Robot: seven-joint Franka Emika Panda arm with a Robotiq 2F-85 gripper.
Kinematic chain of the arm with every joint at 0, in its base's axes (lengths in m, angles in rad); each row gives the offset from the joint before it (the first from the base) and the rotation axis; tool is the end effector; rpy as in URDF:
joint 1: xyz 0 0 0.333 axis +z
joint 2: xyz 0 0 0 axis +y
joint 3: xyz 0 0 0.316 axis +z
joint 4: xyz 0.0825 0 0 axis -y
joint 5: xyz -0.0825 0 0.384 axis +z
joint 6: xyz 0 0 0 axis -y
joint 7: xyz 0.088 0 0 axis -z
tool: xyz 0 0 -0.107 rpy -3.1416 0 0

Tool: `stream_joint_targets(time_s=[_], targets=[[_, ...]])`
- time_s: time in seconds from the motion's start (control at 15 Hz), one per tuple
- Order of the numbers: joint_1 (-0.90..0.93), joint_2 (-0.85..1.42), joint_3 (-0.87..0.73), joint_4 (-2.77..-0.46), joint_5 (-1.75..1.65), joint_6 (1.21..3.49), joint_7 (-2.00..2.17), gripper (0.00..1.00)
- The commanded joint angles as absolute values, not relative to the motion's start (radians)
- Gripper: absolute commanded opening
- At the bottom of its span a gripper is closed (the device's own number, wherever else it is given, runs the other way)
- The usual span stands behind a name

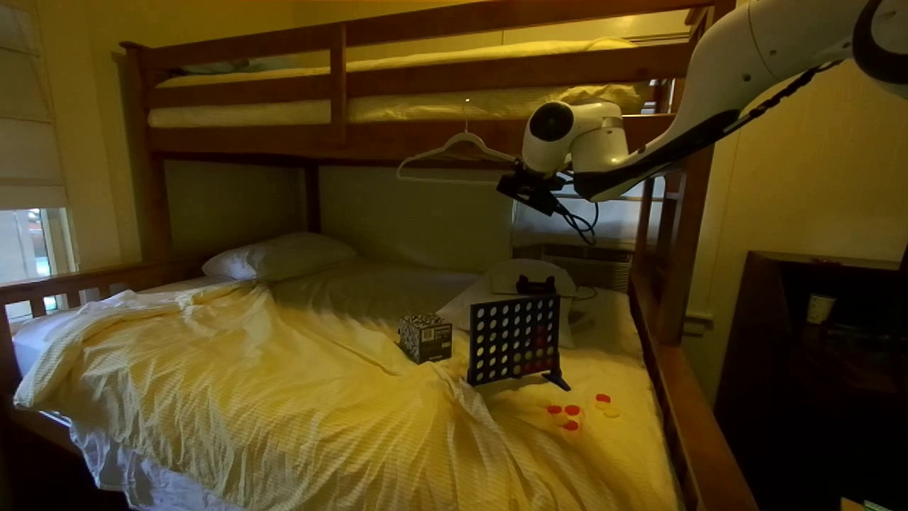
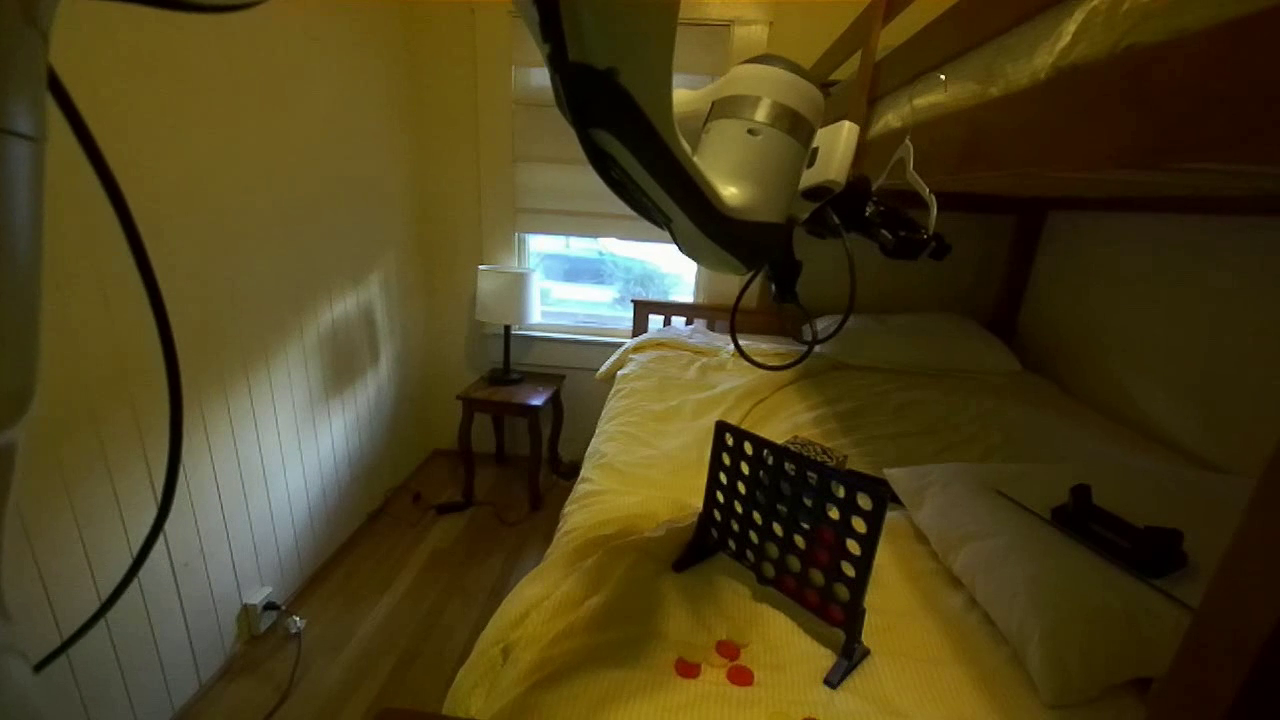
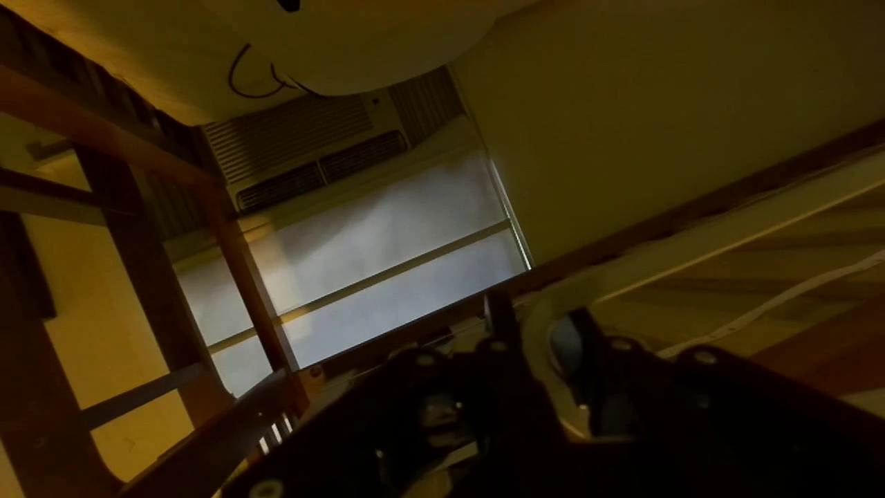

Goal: Pick up the hang wire and put it on the black object

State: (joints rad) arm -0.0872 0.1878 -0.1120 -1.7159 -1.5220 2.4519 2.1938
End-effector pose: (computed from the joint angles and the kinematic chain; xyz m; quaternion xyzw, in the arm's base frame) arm 0.6486 -0.1255 0.5360 0.6209 -0.4982 0.5866 0.1493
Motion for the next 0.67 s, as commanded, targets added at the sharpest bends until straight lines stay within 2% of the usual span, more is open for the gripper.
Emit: stream_joint_targets(time_s=[0.0,0.6], targets=[[-0.084,0.107,-0.105,-1.818,-1.564,2.457,2.254,0.05],[-0.084,-0.005,-0.093,-1.982,-1.55,2.507,2.258,0.05]])
